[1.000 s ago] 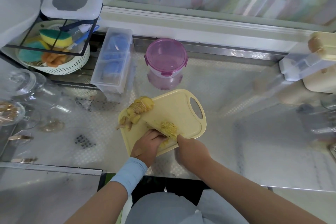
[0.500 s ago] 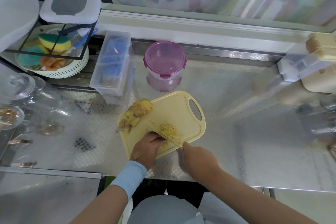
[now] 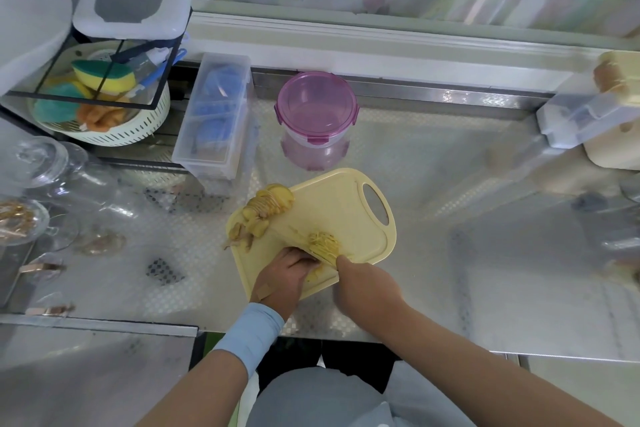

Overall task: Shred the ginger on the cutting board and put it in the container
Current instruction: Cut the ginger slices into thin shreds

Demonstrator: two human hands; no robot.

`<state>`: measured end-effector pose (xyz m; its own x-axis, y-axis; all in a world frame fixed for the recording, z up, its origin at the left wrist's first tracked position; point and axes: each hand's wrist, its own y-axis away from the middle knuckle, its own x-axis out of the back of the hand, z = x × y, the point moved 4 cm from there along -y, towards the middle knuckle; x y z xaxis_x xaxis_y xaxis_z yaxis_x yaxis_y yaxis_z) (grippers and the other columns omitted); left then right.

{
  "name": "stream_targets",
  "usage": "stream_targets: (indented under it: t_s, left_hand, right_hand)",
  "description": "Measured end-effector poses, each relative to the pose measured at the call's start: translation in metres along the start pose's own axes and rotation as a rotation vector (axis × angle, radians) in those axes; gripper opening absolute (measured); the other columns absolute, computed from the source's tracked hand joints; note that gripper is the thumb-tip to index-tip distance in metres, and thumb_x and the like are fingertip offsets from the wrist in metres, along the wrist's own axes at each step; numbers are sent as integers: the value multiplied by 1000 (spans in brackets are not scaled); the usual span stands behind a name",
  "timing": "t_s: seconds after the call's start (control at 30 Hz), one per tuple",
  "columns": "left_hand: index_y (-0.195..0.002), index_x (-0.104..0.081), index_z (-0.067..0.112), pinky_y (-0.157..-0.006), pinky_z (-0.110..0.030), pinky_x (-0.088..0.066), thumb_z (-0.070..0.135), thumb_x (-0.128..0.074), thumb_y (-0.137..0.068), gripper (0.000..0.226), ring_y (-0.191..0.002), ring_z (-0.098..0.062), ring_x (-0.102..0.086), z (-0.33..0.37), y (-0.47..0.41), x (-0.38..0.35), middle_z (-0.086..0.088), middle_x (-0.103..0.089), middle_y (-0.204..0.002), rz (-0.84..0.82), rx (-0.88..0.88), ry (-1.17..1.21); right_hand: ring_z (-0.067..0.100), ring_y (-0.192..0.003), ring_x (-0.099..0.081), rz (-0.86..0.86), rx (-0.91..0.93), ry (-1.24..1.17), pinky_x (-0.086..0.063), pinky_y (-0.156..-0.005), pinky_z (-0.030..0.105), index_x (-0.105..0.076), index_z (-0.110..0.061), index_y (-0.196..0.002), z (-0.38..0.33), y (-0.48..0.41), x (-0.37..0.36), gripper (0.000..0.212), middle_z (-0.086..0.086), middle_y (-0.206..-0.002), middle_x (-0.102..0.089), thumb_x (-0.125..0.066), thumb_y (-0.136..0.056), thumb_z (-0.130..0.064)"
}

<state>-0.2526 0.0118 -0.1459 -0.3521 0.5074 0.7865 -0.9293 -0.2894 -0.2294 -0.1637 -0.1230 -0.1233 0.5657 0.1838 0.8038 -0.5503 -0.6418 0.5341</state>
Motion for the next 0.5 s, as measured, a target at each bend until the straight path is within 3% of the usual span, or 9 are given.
stream_targets:
  t_s: [0.2, 0.3, 0.5]
  left_hand:
    - [-91, -77, 13, -79, -24, -45, 17, -51, -87, 26, -100, -14, -53, -3, 1, -3, -2, -70, -98, 13, -22, 41]
    - [-96, -76, 17, -78, -25, -49, 20, -51, -88, 26, -101, -15, -55, -4, 2, -4, 2, -68, -103, -12, 3, 40]
    - [-97, -77, 17, -78, -24, -46, 23, -49, -89, 29, -100, -14, -54, -2, 1, -1, 2, -69, -101, -27, 12, 30]
  right_hand:
    - [18, -51, -36, 36, -31, 9, -25, -46, 31, -32, -26, -97, 16, 20, -4, 10, -1, -65, -43, -42, -100, -25]
    - [20, -52, -38, 17, -9, 18, -23, -46, 31, -30, -23, -93, 8, 8, -4, 14, 1, -66, -42, -42, -95, -17]
    - [34, -65, -49, -15, 14, -23, -38, -55, 35, -29, -20, -93, -12, -11, 0, 21, 2, -68, -41, -43, -85, -5]
